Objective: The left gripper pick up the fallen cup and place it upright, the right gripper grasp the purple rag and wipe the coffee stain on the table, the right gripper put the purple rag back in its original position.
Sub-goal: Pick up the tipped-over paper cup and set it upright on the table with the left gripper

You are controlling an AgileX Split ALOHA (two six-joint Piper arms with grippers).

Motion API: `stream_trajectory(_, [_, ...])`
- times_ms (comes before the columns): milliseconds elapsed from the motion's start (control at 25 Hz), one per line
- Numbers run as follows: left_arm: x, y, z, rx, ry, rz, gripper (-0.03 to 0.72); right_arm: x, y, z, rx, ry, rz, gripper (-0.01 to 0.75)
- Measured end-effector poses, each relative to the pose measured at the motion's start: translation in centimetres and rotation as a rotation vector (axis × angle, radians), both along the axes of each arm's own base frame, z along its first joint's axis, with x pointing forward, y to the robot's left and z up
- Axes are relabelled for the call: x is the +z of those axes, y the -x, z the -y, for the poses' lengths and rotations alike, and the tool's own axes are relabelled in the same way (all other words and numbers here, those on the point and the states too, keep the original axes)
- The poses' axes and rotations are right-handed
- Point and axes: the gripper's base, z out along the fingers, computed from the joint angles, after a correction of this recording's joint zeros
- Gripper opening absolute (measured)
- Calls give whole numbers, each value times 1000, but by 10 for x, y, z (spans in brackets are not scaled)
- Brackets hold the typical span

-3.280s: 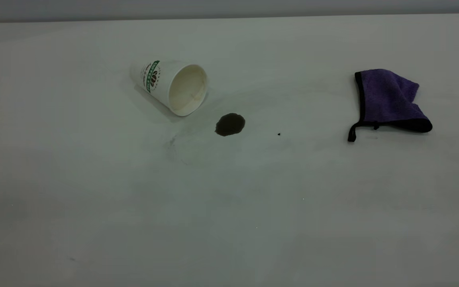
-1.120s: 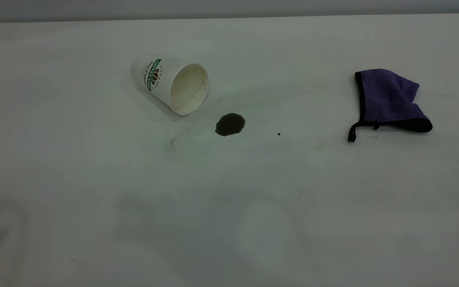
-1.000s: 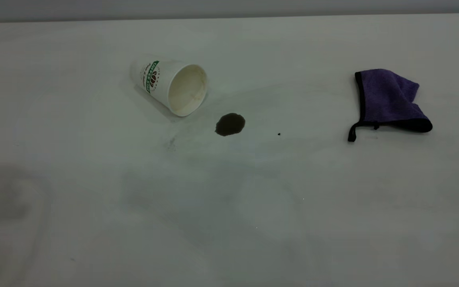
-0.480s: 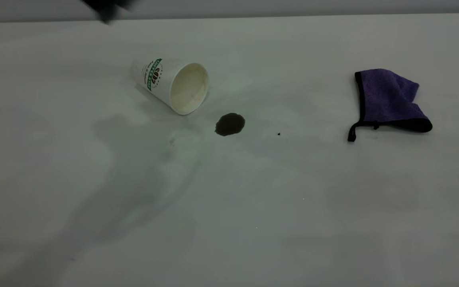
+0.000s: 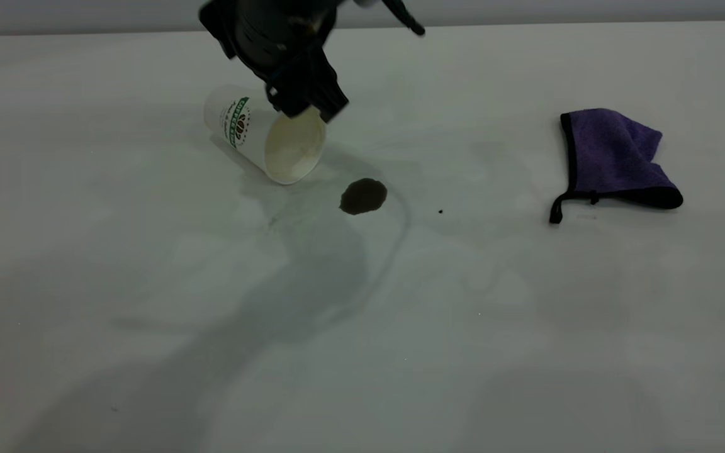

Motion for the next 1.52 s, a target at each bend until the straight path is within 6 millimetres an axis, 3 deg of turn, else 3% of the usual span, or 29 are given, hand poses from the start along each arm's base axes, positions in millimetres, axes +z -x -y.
stream_trajectory(280, [-42, -14, 8, -62, -87, 4, 625, 0, 0, 0, 0, 0, 0, 238])
stream_trajectory(440, [-59, -20, 4, -108, -198, 51, 550, 0, 0, 0, 0, 0, 0, 238])
stream_trajectory(560, [-67, -22, 0, -125, -292, 90, 409, 0, 0, 0, 0, 0, 0, 238])
stream_trajectory(680, [-64, -24, -2, -127, -336, 116, 161, 0, 0, 0, 0, 0, 0, 238])
stream_trajectory(720, [-59, -25, -2, -121, -339, 125, 84, 0, 0, 0, 0, 0, 0, 238])
stream_trajectory(800, [-40, -27, 0, -111, -324, 143, 24, 0, 0, 0, 0, 0, 0, 238])
stream_trajectory(1000, [50, -26, 0, -60, -163, 156, 18, 0, 0, 0, 0, 0, 0, 238])
stream_trajectory(1080, [86, -27, -10, -15, -33, 111, 17, 0, 0, 0, 0, 0, 0, 238])
stream_trajectory(1160, [109, -33, -29, 43, 78, 43, 17, 0, 0, 0, 0, 0, 0, 238])
stream_trajectory(1280, [123, -46, -62, 112, 217, -91, 17, 0, 0, 0, 0, 0, 0, 238])
stream_trajectory(1520, [113, -67, -122, 210, 524, -294, 17, 0, 0, 0, 0, 0, 0, 238])
